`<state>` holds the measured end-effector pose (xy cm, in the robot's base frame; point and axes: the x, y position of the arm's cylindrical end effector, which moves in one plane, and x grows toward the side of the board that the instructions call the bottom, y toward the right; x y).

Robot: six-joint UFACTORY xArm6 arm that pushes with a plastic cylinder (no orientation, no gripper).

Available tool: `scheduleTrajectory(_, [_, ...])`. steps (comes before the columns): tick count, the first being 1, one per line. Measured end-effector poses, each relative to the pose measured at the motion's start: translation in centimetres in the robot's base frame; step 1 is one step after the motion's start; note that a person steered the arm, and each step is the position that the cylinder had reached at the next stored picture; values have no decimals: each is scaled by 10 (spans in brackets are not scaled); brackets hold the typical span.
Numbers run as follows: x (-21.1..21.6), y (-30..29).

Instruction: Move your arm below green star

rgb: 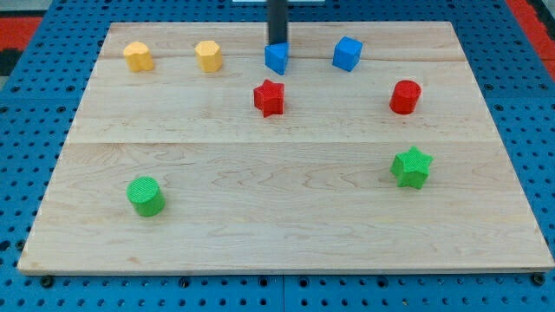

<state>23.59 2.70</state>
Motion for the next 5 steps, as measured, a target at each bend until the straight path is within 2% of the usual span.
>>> scheduleTrajectory(1, [-6,11])
scheduleTrajectory(3, [-43,89])
scheduleTrajectory(4, [-29,196])
scheduleTrajectory(5, [38,279])
